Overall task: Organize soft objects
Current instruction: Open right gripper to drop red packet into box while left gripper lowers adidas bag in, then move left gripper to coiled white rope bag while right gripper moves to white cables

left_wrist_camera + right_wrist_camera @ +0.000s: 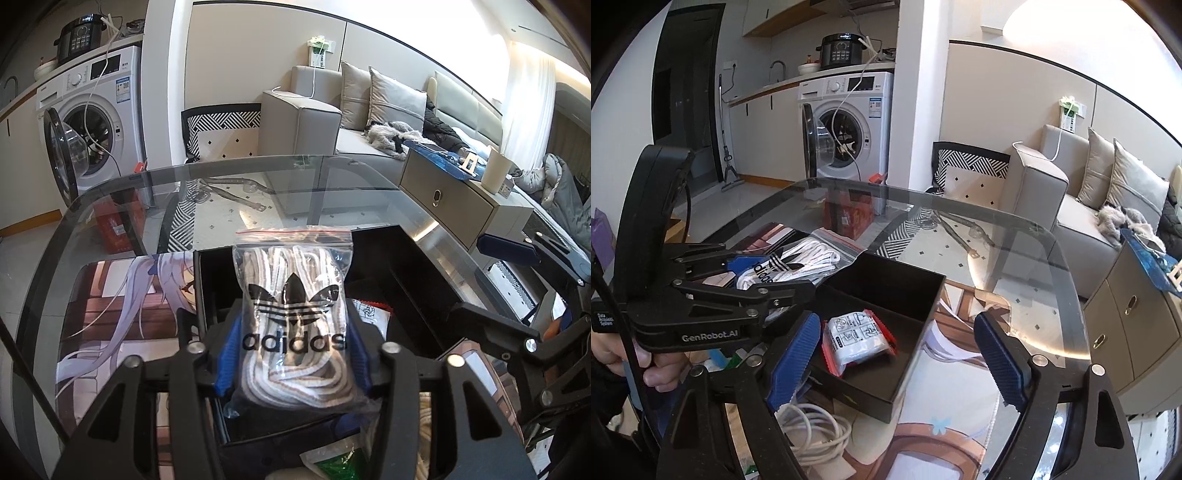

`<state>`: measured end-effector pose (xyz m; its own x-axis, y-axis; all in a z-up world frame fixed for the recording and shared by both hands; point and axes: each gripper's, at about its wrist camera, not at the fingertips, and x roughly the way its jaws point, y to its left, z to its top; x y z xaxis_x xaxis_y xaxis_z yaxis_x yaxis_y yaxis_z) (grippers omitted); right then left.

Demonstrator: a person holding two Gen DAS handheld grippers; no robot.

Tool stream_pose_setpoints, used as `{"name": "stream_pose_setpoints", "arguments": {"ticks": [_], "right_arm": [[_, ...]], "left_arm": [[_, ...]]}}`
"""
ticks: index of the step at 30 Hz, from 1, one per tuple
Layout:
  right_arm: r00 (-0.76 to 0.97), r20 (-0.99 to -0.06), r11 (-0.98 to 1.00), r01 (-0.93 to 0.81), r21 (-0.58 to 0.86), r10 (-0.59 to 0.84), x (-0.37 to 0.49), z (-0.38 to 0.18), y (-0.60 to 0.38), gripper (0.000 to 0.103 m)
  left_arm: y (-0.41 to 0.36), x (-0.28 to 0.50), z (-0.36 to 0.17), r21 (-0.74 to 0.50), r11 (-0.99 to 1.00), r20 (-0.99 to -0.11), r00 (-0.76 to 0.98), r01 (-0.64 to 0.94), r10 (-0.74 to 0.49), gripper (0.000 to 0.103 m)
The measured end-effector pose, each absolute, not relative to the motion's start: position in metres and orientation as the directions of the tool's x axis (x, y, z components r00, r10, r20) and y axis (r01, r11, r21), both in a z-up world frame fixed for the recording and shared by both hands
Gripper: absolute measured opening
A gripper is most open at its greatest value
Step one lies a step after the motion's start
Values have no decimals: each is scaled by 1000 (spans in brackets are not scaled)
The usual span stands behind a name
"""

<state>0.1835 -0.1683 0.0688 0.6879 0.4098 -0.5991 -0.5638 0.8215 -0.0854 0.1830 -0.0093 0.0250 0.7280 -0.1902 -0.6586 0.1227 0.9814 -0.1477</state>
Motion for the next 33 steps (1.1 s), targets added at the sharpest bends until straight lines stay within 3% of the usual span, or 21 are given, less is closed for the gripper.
{"name": "stream_pose_setpoints", "arguments": {"ticks": [2, 7, 8, 14, 21, 24, 33], "right_arm": [[693, -594, 824, -560, -86, 409, 182, 70, -170, 87], [700, -584, 833, -549, -70, 412, 178, 73, -177, 88], [700, -583, 835, -547, -67, 412, 177, 73, -177, 88], [709, -571, 843, -535, -54, 414, 165, 76, -187, 88], [707, -564, 852, -523, -8, 428, 149, 71, -200, 94], [713, -550, 856, -517, 6, 434, 141, 69, -204, 102], [718, -564, 870, -493, 2, 408, 123, 55, -211, 102]], "left_arm": [[-9, 182, 26, -153, 979, -659, 724, 136, -204, 58], [-12, 170, 34, -130, 978, -646, 734, 166, -210, 88], [-11, 168, 36, -131, 976, -639, 739, 171, -215, 90], [8, 160, 39, -143, 986, -632, 759, 86, -158, 93], [19, 137, 43, -114, 992, -611, 784, 52, -111, 103], [21, 123, 47, -104, 993, -589, 801, 58, -108, 103], [15, 100, 48, -59, 995, -584, 806, 79, -99, 103]]}}
